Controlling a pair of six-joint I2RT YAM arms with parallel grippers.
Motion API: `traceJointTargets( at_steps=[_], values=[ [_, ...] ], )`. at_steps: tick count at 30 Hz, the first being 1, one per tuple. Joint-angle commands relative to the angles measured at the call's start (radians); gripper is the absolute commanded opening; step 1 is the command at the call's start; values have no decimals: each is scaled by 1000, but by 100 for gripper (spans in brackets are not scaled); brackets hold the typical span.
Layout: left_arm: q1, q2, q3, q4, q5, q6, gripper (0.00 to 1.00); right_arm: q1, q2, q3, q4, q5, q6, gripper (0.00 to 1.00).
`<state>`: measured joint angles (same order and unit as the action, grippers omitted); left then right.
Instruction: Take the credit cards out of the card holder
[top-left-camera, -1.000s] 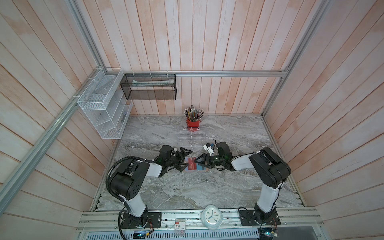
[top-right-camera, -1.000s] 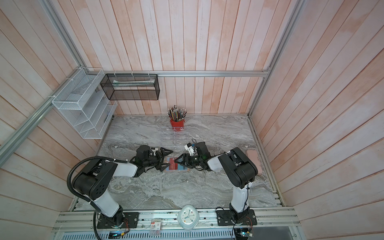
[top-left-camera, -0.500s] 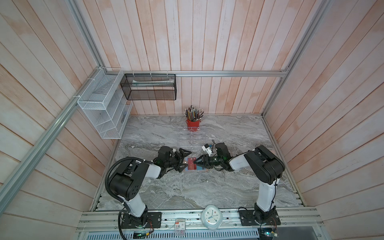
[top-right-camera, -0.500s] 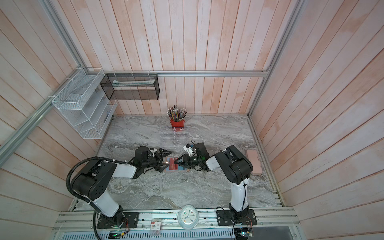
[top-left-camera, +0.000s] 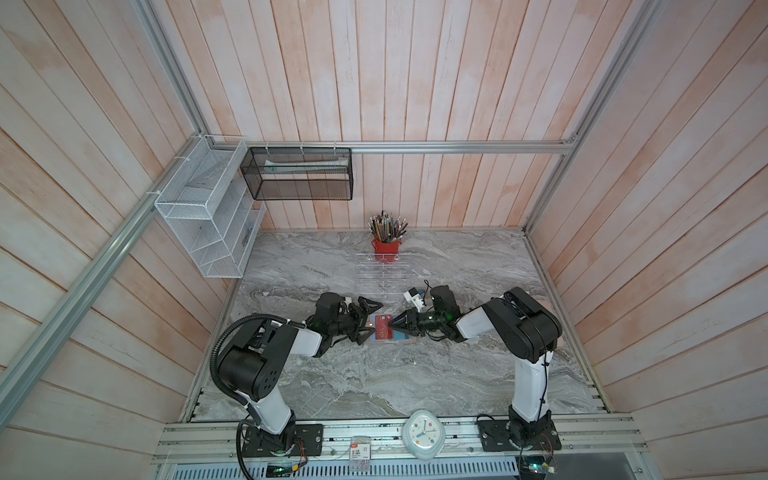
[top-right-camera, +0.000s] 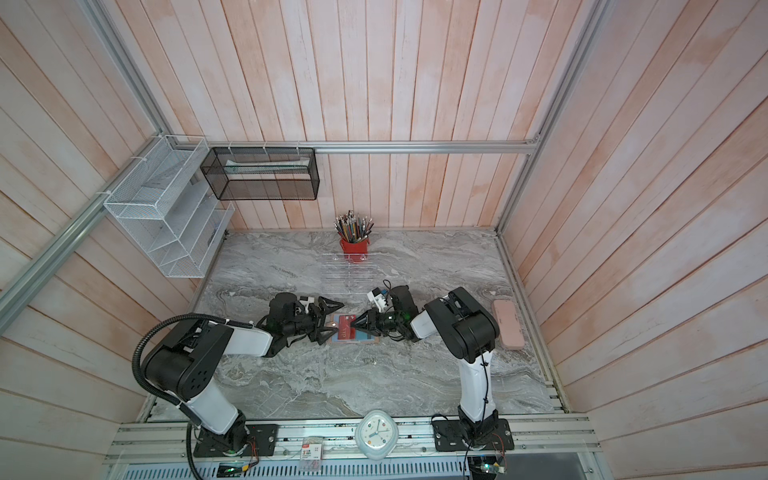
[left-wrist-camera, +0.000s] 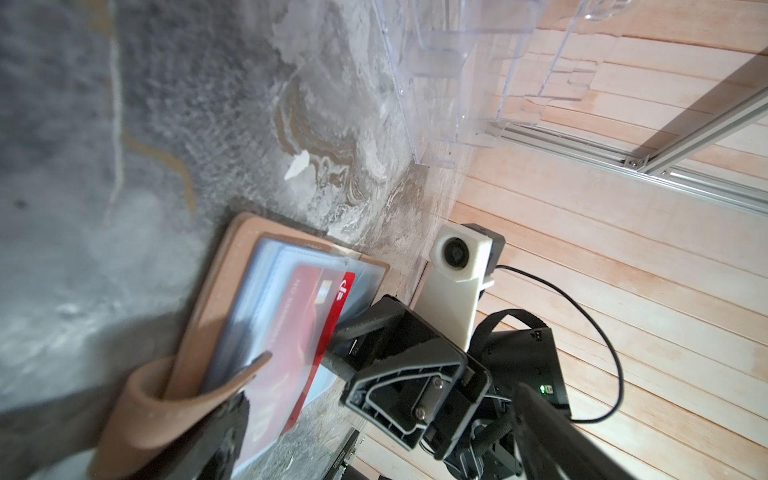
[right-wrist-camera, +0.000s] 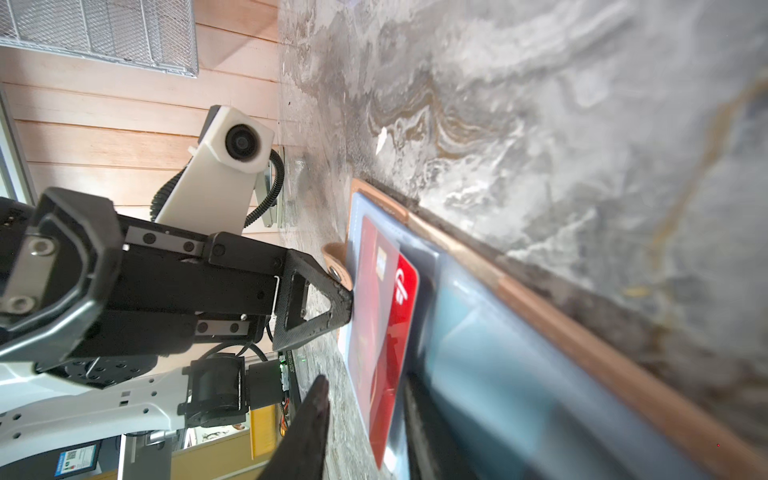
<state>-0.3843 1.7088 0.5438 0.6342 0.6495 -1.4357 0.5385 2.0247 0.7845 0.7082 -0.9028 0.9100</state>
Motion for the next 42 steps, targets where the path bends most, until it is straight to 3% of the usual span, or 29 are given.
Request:
traceJointTargets(
  at_steps=[1, 23, 42],
  values=[
    [11, 21, -30, -74, -27, 27, 100, -13, 36, -6, 22, -3, 3, 28],
    [14, 36, -28, -72, -27, 28, 100, 3, 88, 25, 19, -7, 10, 17],
    [27, 31, -41, -68, -22, 33, 100, 15, 15, -37, -103, 109, 0, 20]
  ],
)
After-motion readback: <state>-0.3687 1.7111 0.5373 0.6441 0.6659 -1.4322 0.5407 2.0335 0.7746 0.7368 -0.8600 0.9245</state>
